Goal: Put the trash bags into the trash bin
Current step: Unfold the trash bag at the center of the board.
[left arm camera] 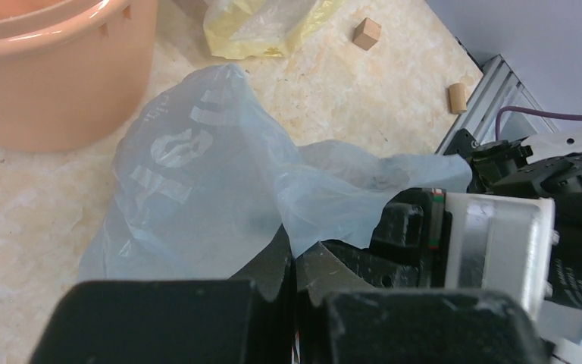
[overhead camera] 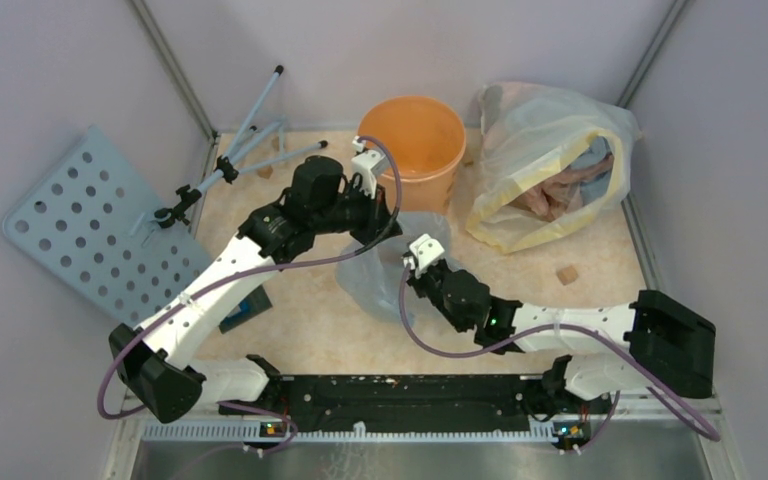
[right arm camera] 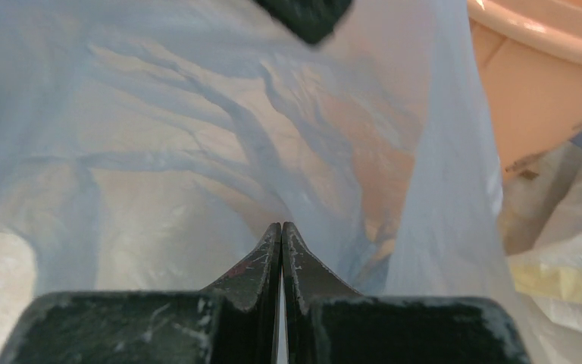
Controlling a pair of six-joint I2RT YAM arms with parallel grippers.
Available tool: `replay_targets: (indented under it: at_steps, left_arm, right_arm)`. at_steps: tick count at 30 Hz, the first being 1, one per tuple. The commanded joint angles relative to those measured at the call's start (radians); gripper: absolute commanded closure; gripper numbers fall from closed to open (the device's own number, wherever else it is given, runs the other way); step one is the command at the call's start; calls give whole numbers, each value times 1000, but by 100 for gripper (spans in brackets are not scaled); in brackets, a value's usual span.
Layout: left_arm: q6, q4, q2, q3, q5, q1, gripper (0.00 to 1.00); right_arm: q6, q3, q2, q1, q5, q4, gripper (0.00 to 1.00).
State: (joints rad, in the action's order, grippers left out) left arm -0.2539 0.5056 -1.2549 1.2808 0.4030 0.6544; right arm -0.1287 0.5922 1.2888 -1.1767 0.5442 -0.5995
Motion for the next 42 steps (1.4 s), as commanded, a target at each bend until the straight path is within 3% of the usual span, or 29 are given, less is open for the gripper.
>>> replay_targets:
  at_steps: [1,8,21,31,42]
  left_arm:
    - [-39,-2,6,48,21,-8,100]
    - [-66,-21,1,55,56,-8,100]
    - [-148,-133,-31,18,193,-9,100]
    - [-183,-182,-15,0,233,-8,100]
    - [-169,-145,24,-15,221,-9,100]
  right_arm:
    - [-20,-65,-53,38,31,-109,100]
    - [-29,-167,-185,104,-20,-102,100]
    - [-143,-91,-53,72,-232,-129,100]
    - [-105,-53,76,59,-108,-88,100]
    - [61,-134,-9,155,-147,-165,100]
